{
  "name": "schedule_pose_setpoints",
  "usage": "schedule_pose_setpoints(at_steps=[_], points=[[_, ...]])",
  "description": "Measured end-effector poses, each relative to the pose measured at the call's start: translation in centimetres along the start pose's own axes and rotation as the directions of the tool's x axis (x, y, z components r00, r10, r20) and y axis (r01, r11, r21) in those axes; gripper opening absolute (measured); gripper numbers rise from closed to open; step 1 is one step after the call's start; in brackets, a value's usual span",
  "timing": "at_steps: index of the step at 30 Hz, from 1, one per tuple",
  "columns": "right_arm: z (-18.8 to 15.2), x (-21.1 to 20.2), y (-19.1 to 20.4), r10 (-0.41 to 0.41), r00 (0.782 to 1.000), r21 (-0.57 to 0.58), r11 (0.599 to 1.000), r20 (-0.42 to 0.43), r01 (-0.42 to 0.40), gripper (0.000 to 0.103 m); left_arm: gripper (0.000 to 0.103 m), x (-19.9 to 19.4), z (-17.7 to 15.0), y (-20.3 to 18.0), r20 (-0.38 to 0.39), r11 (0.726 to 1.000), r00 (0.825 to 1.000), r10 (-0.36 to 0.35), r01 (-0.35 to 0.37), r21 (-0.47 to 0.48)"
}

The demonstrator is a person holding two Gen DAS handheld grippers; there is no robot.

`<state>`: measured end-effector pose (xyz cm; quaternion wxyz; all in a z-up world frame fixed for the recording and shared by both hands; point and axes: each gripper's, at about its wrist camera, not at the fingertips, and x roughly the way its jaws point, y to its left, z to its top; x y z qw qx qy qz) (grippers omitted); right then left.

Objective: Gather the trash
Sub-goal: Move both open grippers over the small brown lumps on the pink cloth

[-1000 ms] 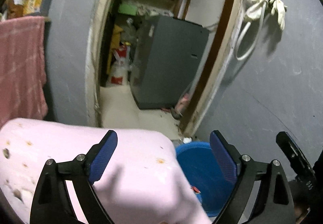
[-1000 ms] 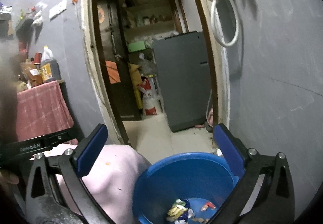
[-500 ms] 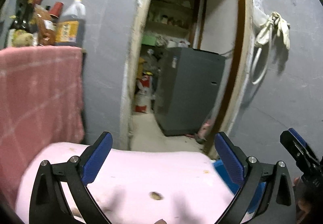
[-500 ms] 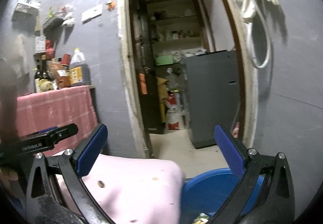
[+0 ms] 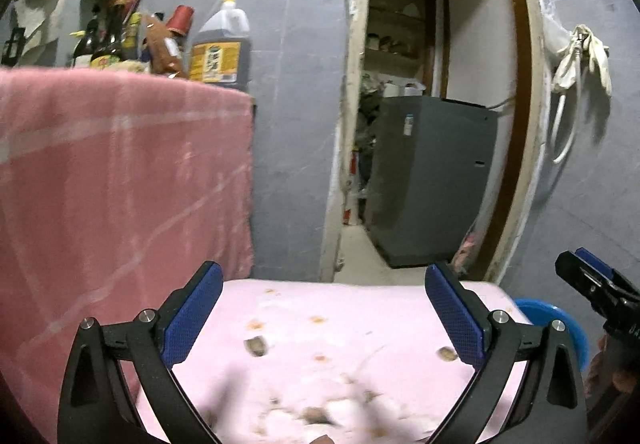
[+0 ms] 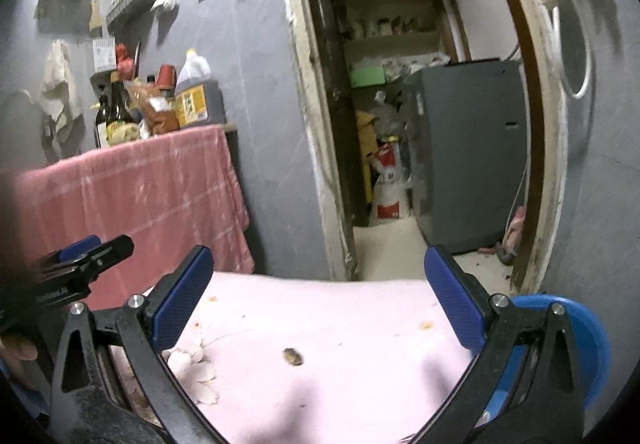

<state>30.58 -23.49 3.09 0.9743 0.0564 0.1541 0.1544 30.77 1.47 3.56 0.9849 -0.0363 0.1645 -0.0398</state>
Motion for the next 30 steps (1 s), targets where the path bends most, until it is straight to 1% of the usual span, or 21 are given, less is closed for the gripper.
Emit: schedule_pose_setpoints(at_steps=[3, 6, 12, 19, 21, 24, 25, 26, 28, 30], points=[[-0.8, 0.9, 0.9, 0.005, 1.000, 0.001, 1.000, -0.029, -0.005, 0.103, 0.099, 0.2, -0.9, 1.9, -0.014, 1.000, 1.000, 0.010, -0.011, -0.001], [-1.4, 1.7, 1.7, 0.006, 0.998, -0.007, 1.000, -0.056, -0.006, 0.103, 0.099, 0.9, -1.7, 3.4, -0.045, 1.000, 0.999, 0.018, -0.018, -0.003], [-2.7, 3.2, 2.9, 0.004, 0.995, -0.037, 0.999, -0.104, -0.008, 0.103, 0.099, 2.6, -2.7, 4.8, -0.122, 1.000, 0.992, 0.016, -0.017, -0.012], [-3.1, 3.7, 2.9, -0.013, 0.991, -0.044, 0.999, -0.132, 0.007, 0.102, 0.099, 4.9, -3.0, 5.5, -0.231, 0.999, 0.973, 0.006, -0.017, -0.046], [-3.2, 4.2, 3.0, -0.012, 0.989, -0.046, 0.999, -0.150, 0.005, 0.101, 0.099, 5.3, -3.2, 5.6, -0.250, 0.999, 0.968, 0.002, -0.014, -0.048], [-3.4, 5.1, 3.2, -0.018, 0.979, -0.058, 0.998, -0.201, 0.007, 0.090, 0.098, 5.8, -3.3, 5.3, -0.277, 0.999, 0.961, 0.009, -0.020, -0.038], [-3.4, 5.4, 3.3, -0.020, 0.977, -0.060, 0.998, -0.214, 0.007, 0.086, 0.096, 6.0, -3.4, 5.1, -0.288, 0.999, 0.958, 0.011, -0.022, -0.033], [-3.6, 5.9, 3.4, -0.025, 0.970, -0.065, 0.998, -0.243, 0.009, 0.084, 0.094, 6.1, -3.5, 5.0, -0.299, 0.999, 0.954, 0.010, -0.020, -0.030], [-3.9, 6.7, 3.4, -0.028, 0.957, -0.065, 0.998, -0.289, 0.009, 0.082, 0.084, 6.8, -3.6, 4.9, -0.326, 1.000, 0.945, 0.000, -0.010, -0.029], [-4.1, 7.3, 3.2, -0.028, 0.945, -0.061, 0.998, -0.327, 0.008, 0.080, 0.077, 7.2, -3.7, 4.9, -0.350, 0.999, 0.937, -0.004, -0.007, -0.031]])
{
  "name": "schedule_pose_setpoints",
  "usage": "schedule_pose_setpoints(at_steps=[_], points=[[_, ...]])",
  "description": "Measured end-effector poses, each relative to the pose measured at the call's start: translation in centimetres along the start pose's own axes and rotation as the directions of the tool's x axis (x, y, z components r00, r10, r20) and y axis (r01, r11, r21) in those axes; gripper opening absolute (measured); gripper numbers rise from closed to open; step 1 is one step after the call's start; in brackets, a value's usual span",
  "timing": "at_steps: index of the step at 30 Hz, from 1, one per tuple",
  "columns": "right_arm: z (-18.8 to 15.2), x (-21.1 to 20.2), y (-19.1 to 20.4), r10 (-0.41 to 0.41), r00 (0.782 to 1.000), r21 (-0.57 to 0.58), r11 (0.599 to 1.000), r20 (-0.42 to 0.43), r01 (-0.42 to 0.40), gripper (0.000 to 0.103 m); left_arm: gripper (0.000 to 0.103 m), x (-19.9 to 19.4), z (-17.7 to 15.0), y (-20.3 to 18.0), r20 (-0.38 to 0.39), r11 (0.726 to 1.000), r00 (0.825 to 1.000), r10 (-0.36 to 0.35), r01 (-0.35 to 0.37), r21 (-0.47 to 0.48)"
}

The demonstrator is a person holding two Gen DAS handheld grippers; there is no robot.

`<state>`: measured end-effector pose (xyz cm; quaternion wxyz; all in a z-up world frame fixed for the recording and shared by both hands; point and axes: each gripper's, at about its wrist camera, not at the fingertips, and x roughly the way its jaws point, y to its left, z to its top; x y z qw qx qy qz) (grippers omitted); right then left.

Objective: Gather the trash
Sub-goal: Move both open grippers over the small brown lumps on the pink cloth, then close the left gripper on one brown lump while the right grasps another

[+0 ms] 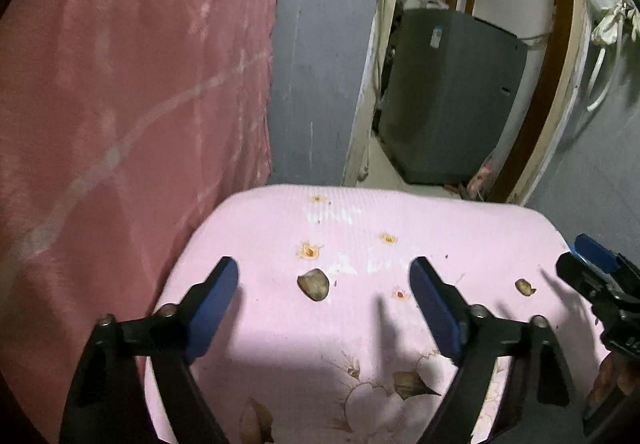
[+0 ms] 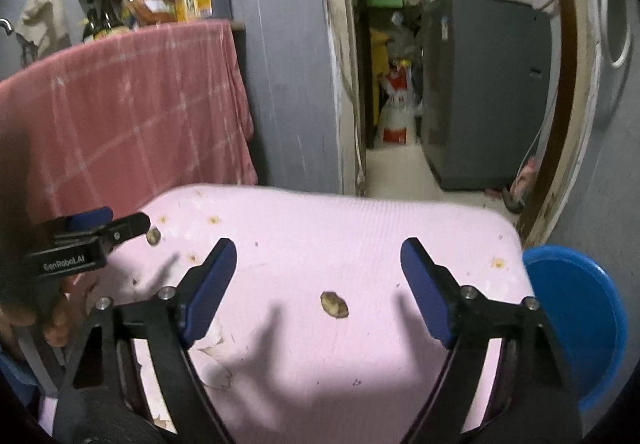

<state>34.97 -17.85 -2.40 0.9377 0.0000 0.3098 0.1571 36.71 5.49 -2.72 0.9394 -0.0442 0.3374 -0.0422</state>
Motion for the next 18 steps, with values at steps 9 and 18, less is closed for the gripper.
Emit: schedule_pose_setpoints(at_steps=[9, 18], points=[[-0.7, 3.6, -1.2, 0.056, 0.980, 0.066, 0.997, -0.193, -0.044, 0.063, 0.047, 2.2, 0.3, 0.3, -0.105, 0.999, 0.994, -0.041, 0.039, -0.020], [-1.1, 5.2, -2.2, 0.105, 0.956, 0.129, 0.989, -0.275, -0.072, 0.049, 0.021, 3.2, 0.1, 0.0, -0.158, 0.997, 0.985, -0.071, 0.069, -0.020]])
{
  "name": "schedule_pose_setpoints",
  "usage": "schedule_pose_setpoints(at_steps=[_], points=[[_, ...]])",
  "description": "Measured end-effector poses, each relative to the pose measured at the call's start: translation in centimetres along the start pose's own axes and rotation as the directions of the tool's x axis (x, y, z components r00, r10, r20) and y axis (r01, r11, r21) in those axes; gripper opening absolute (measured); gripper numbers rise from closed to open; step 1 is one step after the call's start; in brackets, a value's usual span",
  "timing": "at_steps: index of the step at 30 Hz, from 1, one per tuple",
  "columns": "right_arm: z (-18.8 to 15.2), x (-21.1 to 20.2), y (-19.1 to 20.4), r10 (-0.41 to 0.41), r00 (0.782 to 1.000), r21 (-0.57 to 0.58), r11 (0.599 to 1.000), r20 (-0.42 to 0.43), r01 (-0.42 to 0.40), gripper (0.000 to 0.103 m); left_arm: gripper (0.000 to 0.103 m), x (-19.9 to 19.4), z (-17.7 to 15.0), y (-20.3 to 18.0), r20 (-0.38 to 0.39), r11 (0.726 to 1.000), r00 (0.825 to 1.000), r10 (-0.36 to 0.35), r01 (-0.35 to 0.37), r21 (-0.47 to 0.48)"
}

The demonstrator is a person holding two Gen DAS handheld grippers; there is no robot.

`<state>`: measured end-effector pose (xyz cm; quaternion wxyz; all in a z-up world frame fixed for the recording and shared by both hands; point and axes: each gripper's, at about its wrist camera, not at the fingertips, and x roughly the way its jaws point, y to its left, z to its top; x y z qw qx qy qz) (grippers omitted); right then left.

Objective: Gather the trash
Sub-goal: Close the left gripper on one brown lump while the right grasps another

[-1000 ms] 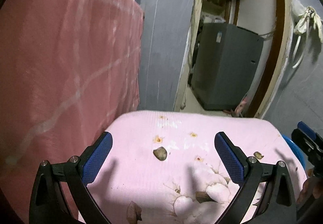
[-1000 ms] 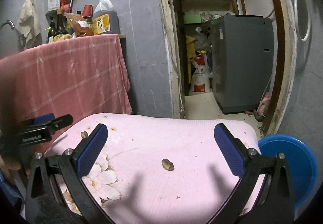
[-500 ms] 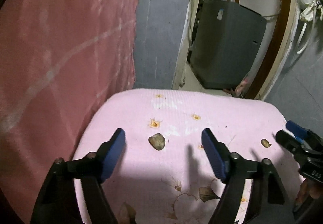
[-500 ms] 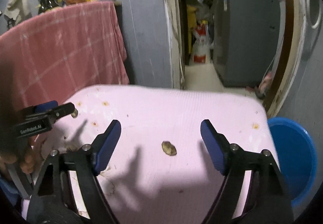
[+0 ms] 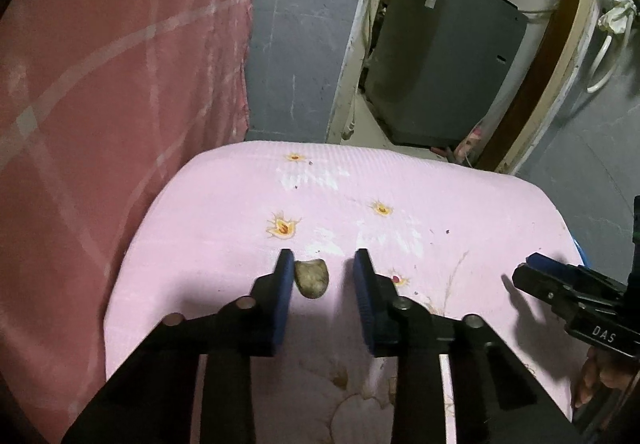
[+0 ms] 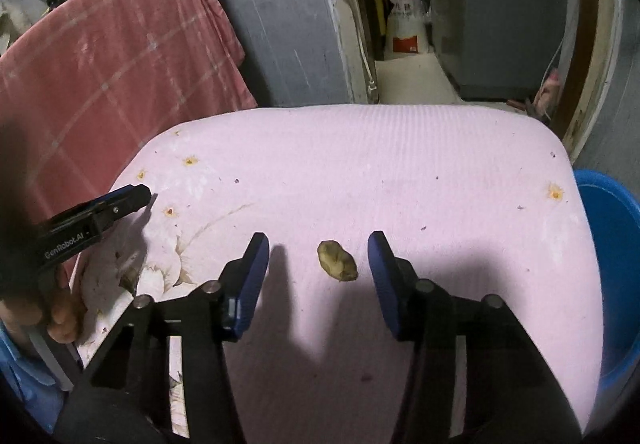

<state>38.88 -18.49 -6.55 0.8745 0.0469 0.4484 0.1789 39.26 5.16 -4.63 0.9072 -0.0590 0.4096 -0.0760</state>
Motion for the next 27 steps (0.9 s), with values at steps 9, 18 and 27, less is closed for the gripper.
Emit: schedule_pose_setpoints(at_steps=[9, 18, 27], points=[[-0.1, 0.4, 0.6, 0.016, 0.999, -0.024, 1.000, -0.028, -0.017, 0.034, 0.013, 0.0, -0.2, -0.4, -0.021, 1.000, 1.000, 0.002, -0.002, 0.007], [-0.2, 0.6, 0.2, 0.046, 0.998, -0.006, 0.999, -0.037, -0.046, 0.014, 0.013, -0.4, -0.5, -1.3, -0.019, 0.999, 0.999, -0.042, 0.042, 0.022], [-1.0, -2.0, 0.4, 0.084, 0.993, -0.026, 0.996, 0.077, -0.083, 0.012, 0.013, -3.4, -1.1, -3.5, 0.116, 0.992, 0.985, -0.125, 0.123, 0.029]])
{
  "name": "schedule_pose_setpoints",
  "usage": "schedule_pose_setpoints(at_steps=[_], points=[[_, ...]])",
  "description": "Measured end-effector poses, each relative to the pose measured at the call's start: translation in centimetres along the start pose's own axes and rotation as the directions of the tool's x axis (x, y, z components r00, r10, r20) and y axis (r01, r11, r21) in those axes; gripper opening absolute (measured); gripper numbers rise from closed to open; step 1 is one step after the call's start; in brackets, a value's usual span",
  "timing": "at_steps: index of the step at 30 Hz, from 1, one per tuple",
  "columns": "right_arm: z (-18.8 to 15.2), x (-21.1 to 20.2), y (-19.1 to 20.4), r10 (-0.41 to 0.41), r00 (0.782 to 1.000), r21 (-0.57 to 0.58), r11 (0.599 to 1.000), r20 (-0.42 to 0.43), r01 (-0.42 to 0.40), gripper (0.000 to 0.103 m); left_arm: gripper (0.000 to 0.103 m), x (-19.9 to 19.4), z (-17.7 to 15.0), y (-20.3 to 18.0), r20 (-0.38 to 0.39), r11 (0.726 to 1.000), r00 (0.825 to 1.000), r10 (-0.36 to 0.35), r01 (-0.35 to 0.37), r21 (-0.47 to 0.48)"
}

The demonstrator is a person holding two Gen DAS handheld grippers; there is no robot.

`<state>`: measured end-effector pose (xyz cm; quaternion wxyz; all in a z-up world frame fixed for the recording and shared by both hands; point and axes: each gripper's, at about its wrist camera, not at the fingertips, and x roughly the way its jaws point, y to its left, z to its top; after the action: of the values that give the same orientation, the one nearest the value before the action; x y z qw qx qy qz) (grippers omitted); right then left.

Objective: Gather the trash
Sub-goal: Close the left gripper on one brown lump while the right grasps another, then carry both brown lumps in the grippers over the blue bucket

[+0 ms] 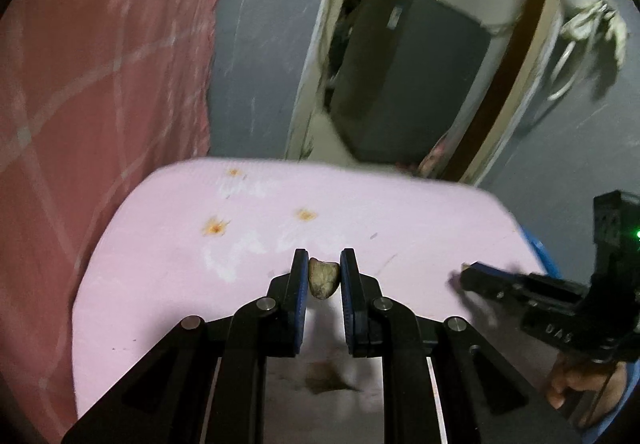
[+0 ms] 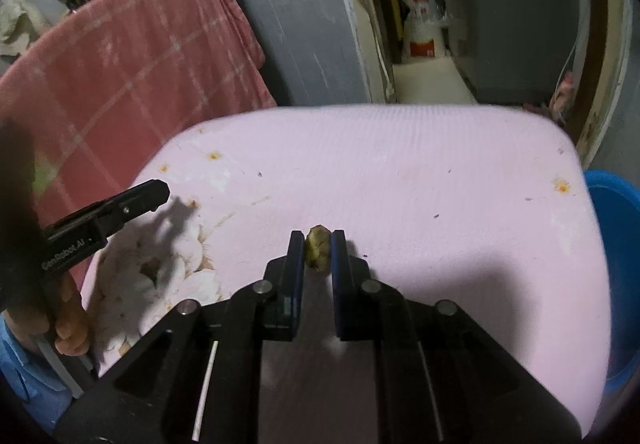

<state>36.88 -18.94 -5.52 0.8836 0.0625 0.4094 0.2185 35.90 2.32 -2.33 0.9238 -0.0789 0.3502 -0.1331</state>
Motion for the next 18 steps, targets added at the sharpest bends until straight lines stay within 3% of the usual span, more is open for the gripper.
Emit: schedule_pose_setpoints(at_steps=[4, 10, 16, 18], points=[[-0.2, -2.3, 0.1, 0.000, 0.994, -0.015, 1.000, 0.106, 0.001, 0.012, 0.013, -1.2, 0.2, -1.4, 0.069, 1.000, 0.997, -0.028, 0.027, 0.012], [-0.6, -6.2, 0.0, -0.027, 0.966, -0.052, 0.998, 0.258, 0.042, 0.012, 0.013, -2.5, 0.5, -4.2, 0.151, 0.997, 0.986, -0.068, 0.062, 0.040], [-1.0, -10.9, -0.8, -0.060, 0.909, -0.075, 0.992, 0.413, 0.099, 0.012, 0.013, -3.3, 1.9, -7.0, 0.237, 0.993, 0.965, -0.113, 0.102, 0.056], [-1.1, -12.7, -1.3, -0.074, 0.878, -0.074, 0.990, 0.472, 0.123, 0.012, 0.013, -3.6, 2.1, -8.5, 0.271, 0.991, 0.954, -0.130, 0.116, 0.070]])
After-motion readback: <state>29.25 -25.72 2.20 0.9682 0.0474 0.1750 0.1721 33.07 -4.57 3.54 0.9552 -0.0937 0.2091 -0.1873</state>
